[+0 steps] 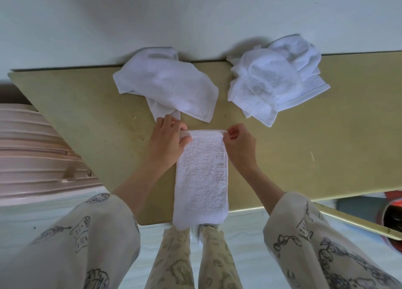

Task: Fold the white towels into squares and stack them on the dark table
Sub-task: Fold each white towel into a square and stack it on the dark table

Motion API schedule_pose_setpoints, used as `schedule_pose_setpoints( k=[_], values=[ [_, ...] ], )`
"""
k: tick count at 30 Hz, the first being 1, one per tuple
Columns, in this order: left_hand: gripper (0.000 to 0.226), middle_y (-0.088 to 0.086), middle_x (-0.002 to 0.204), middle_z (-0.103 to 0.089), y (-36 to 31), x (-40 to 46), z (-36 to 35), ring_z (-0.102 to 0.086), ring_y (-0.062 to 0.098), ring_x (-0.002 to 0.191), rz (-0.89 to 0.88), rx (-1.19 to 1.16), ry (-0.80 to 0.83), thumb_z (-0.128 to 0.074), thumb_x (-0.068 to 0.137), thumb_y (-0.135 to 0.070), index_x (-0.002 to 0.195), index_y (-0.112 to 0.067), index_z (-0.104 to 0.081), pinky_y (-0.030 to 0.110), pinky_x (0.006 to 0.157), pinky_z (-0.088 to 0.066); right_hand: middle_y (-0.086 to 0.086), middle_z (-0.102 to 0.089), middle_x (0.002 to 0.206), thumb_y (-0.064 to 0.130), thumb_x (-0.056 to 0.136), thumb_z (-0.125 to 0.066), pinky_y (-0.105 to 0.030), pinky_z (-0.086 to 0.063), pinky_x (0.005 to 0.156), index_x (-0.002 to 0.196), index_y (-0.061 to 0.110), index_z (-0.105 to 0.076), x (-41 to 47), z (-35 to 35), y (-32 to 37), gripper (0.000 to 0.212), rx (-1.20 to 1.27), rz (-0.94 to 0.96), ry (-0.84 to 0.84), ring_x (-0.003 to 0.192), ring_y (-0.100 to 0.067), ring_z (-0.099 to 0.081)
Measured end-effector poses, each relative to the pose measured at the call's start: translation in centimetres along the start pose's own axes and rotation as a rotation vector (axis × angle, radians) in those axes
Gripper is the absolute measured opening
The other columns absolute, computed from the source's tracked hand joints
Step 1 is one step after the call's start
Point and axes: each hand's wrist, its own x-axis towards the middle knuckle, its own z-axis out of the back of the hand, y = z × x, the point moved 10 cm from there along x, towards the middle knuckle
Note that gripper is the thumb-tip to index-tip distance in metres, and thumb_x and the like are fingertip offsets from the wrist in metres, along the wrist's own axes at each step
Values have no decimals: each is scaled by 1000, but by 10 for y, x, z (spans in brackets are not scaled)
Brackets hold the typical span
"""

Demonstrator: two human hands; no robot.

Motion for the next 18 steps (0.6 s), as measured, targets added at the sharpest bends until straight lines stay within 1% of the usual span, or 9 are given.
schedule_pose_setpoints(
  k=[3, 5, 8, 10, 13, 14, 16, 18],
  values=[
    [20, 15, 92, -56, 4, 5, 1, -46, 31, 86, -4, -48, 8, -67, 81, -21, 89, -3, -62, 39, 80, -43, 6, -51, 67, 4, 87, -51, -5, -37, 54, 89, 6, -56, 3, -1, 2, 5, -11, -7, 8, 59, -4, -45],
    [15, 14, 89, -56, 6, 8, 3, -42, 26, 84, 18, -86, 5, -65, 83, -17, 87, -3, -62, 37, 78, -42, 3, -51, 68, 4, 88, -50, -11, -38, 54, 89, 4, -55, 5, -3, 2, 5, -34, -3, 18, 60, -8, -45],
    [15, 9, 89, -56, 10, 10, 1, -40, 22, 86, 59, -106, 29, -62, 86, -18, 88, -4, -60, 32, 77, -39, -6, -56, 80, 5, 88, -49, -23, -38, 60, 88, 4, -54, 8, -6, 0, 5, -110, 19, 24, 71, -17, -49],
    [15, 7, 87, -58, 9, 11, 0, -45, 24, 86, 58, -97, 31, -59, 89, -20, 88, -5, -59, 33, 75, -40, -7, -57, 88, 8, 89, -50, -24, -37, 64, 91, 6, -54, 9, -7, 0, 5, -147, 42, 14, 76, -19, -51],
    [15, 6, 82, -59, 16, 7, 3, -50, 25, 81, 117, -97, -3, -55, 91, -20, 90, -5, -57, 35, 71, -43, -9, -55, 105, 9, 89, -53, -24, -39, 72, 109, 4, -54, 1, -4, 0, 20, -118, 60, -5, 85, -18, -51],
    [14, 8, 81, -59, 19, 6, 5, -51, 25, 78, 132, -96, -25, -54, 92, -18, 90, -5, -56, 37, 70, -44, -10, -55, 106, 7, 89, -53, -26, -42, 73, 112, 3, -54, -5, 0, 6, 24, -115, 128, -29, 86, -19, -51],
    [10, 10, 80, -57, 19, 2, 13, -52, 27, 73, 121, -80, -91, -50, 92, -13, 88, -5, -53, 40, 66, -46, -13, -58, 102, 5, 87, -52, -32, -48, 76, 109, 1, -58, -26, 2, 24, 23, -200, 385, -51, 87, -24, -55],
    [10, 10, 82, -56, 12, -7, 24, -53, 27, 73, 45, -25, -161, -43, 91, -11, 89, -6, -52, 38, 65, -45, -13, -62, 101, 7, 87, -48, -36, -50, 81, 102, 2, -63, -56, -10, 32, 22, -316, 662, 17, 92, -26, -59]
  ],
)
